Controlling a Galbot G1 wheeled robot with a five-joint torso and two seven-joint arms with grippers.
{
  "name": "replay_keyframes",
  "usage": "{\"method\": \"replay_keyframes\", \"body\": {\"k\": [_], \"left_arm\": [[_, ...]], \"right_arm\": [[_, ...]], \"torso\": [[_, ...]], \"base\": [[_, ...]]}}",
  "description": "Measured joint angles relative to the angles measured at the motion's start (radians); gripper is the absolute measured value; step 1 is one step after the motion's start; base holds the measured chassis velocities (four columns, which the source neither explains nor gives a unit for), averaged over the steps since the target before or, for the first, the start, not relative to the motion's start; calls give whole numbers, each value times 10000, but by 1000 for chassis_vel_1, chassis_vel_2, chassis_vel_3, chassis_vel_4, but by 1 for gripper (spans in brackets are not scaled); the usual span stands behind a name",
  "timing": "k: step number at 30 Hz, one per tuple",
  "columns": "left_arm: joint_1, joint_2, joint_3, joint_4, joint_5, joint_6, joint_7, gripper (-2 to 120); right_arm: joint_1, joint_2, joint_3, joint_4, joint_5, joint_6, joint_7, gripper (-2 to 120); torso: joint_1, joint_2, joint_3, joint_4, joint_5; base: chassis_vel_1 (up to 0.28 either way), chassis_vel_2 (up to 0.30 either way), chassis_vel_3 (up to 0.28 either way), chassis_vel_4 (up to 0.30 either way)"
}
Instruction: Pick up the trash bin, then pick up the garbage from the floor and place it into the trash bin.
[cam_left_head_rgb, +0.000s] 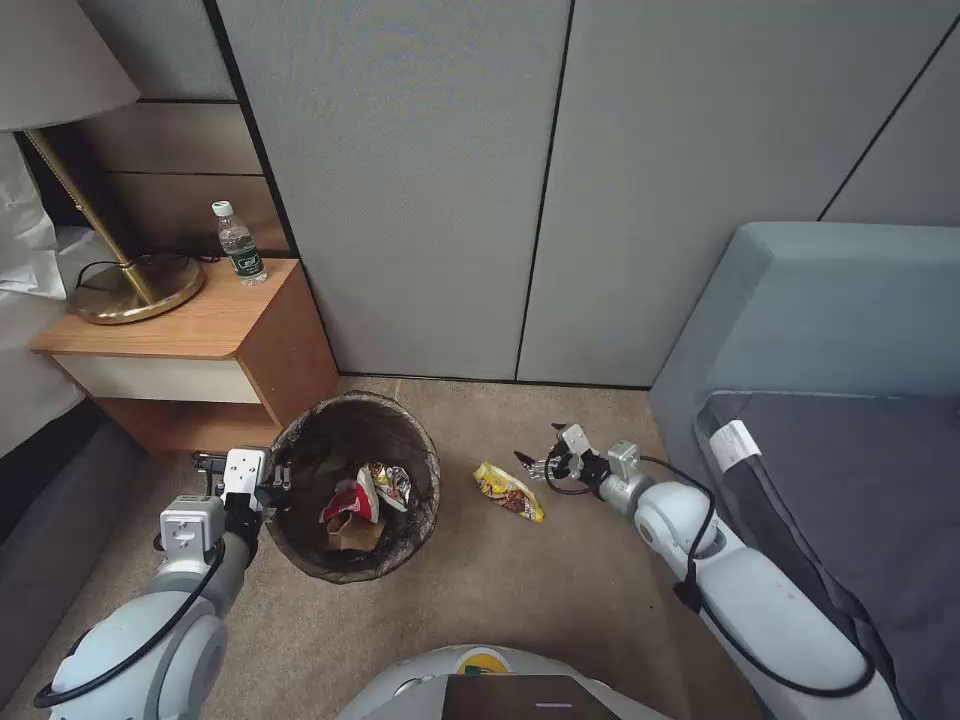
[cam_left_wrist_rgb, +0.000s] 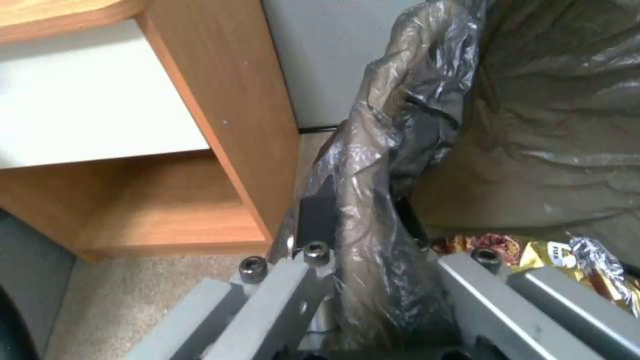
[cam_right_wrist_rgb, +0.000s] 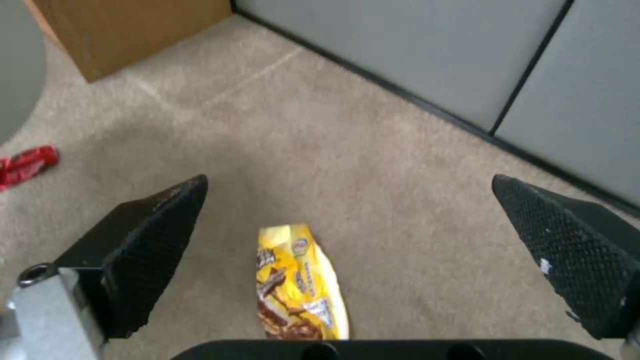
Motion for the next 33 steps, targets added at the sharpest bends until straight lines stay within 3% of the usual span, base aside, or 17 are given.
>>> {"method": "replay_keyframes", "body": {"k": [14, 33], "left_arm": [[35, -69, -29, 6, 35, 0, -1, 3], [9, -220, 269, 7, 337, -35, 5, 3]], "right_arm": [[1073, 808, -1500, -2295, -347, 14, 54, 100], [1372, 1496, -1783, -4162, -1079, 897, 75, 100]], "torso": [[0, 0, 0, 1, 1], [0, 0, -1, 0, 0]], "base": [[0, 0, 0, 0], [0, 0, 0, 0]]}}
